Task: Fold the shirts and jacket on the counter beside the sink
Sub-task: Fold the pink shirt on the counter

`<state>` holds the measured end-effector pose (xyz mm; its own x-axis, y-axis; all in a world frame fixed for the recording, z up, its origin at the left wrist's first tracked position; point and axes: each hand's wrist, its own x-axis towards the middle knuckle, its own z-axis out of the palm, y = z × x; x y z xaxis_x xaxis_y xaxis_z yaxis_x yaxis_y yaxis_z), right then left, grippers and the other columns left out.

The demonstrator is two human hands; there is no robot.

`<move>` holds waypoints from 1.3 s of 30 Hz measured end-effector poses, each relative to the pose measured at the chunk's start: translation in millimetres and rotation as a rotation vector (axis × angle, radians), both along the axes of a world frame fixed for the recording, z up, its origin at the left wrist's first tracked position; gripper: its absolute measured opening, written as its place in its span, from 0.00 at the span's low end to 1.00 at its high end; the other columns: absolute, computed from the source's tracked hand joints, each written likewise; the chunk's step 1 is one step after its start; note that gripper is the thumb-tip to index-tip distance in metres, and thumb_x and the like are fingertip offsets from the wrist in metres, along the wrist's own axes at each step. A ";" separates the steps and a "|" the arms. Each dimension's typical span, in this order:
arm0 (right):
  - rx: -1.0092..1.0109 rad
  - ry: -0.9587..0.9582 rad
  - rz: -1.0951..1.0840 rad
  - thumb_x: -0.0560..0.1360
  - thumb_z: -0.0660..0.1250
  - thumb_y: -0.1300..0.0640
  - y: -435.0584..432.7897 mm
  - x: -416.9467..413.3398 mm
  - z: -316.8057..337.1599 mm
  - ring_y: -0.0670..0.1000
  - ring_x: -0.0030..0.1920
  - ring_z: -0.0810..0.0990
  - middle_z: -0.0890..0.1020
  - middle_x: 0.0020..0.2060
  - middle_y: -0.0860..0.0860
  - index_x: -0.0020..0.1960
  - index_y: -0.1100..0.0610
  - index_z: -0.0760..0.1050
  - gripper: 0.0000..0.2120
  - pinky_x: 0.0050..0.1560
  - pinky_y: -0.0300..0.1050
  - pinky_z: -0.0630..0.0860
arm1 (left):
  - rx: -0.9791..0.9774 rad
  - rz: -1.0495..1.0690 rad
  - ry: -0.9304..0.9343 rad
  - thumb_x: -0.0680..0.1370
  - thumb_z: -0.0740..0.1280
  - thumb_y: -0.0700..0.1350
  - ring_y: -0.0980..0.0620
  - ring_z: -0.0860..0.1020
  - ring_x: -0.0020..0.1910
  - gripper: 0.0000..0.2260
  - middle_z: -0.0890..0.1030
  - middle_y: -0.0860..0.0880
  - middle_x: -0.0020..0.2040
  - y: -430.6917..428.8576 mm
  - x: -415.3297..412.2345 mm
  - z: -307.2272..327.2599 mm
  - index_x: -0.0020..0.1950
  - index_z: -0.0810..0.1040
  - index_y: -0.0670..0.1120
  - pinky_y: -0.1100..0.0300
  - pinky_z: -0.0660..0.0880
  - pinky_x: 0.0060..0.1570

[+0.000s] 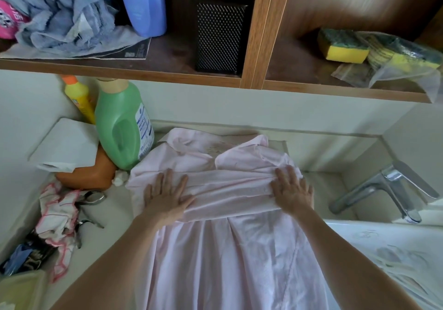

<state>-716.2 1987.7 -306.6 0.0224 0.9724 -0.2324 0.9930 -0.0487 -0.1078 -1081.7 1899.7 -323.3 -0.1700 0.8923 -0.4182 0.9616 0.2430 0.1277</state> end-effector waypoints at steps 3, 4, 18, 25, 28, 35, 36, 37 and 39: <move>0.259 -0.127 0.017 0.81 0.50 0.38 29.5 -13.9 24.2 0.59 0.63 0.73 0.79 0.61 0.52 0.61 0.47 0.78 0.23 0.72 0.60 0.56 | 0.087 0.016 -0.007 0.75 0.51 0.72 0.42 0.62 0.73 0.27 0.61 0.48 0.74 22.3 -1.9 25.1 0.70 0.66 0.63 0.37 0.58 0.71; 0.325 -0.092 0.023 0.81 0.54 0.41 41.5 -20.7 31.8 0.59 0.61 0.74 0.80 0.57 0.53 0.56 0.49 0.81 0.20 0.71 0.58 0.58 | 0.214 0.043 -0.071 0.77 0.53 0.68 0.45 0.72 0.63 0.22 0.73 0.49 0.64 31.5 -6.4 37.7 0.59 0.75 0.56 0.37 0.65 0.66; 0.105 0.340 -0.146 0.76 0.61 0.48 145.3 -85.3 54.1 0.60 0.51 0.79 0.80 0.53 0.56 0.55 0.56 0.77 0.15 0.46 0.46 0.71 | 0.400 0.296 -0.231 0.78 0.69 0.49 0.40 0.77 0.58 0.20 0.79 0.43 0.61 158.9 -36.5 70.4 0.67 0.70 0.45 0.47 0.75 0.55; -0.049 0.270 0.020 0.67 0.73 0.53 156.1 -75.3 59.8 0.56 0.46 0.79 0.81 0.46 0.51 0.55 0.54 0.75 0.18 0.40 0.46 0.75 | 0.208 0.267 -0.184 0.75 0.68 0.45 0.39 0.80 0.53 0.21 0.81 0.41 0.57 167.2 -42.8 74.4 0.68 0.72 0.48 0.47 0.79 0.53; 0.010 0.249 0.030 0.69 0.71 0.55 155.3 -71.3 66.6 0.55 0.40 0.81 0.83 0.39 0.52 0.48 0.54 0.82 0.08 0.42 0.48 0.82 | 0.347 0.348 -0.302 0.79 0.62 0.42 0.46 0.84 0.35 0.10 0.83 0.41 0.42 163.6 -39.0 83.5 0.57 0.79 0.44 0.61 0.78 0.32; 0.271 0.685 -0.014 0.73 0.55 0.70 141.9 -64.5 114.4 0.54 0.39 0.82 0.82 0.41 0.54 0.47 0.55 0.77 0.16 0.33 0.41 0.80 | 0.577 0.478 -0.701 0.75 0.68 0.33 0.49 0.83 0.42 0.07 0.83 0.44 0.50 142.8 -29.0 129.8 0.50 0.81 0.42 0.58 0.83 0.37; 0.291 0.700 0.026 0.71 0.55 0.71 136.7 -62.8 120.7 0.53 0.42 0.81 0.82 0.43 0.53 0.46 0.56 0.78 0.17 0.35 0.37 0.76 | 0.586 0.444 -0.635 0.75 0.68 0.34 0.48 0.82 0.46 0.09 0.83 0.46 0.50 137.8 -29.7 135.1 0.52 0.81 0.44 0.54 0.83 0.43; 0.292 0.730 0.061 0.70 0.56 0.71 130.1 -60.5 125.7 0.52 0.44 0.80 0.83 0.43 0.52 0.46 0.56 0.79 0.17 0.37 0.36 0.74 | 0.600 0.417 -0.569 0.74 0.69 0.35 0.48 0.81 0.49 0.10 0.83 0.48 0.50 130.5 -30.7 139.2 0.52 0.81 0.47 0.53 0.81 0.48; 0.263 0.759 0.112 0.69 0.58 0.70 116.1 -53.3 131.8 0.49 0.44 0.80 0.84 0.42 0.48 0.46 0.55 0.81 0.17 0.39 0.34 0.73 | 0.609 0.363 -0.497 0.75 0.69 0.37 0.47 0.79 0.50 0.09 0.83 0.49 0.51 113.5 -32.5 143.0 0.52 0.79 0.49 0.56 0.75 0.47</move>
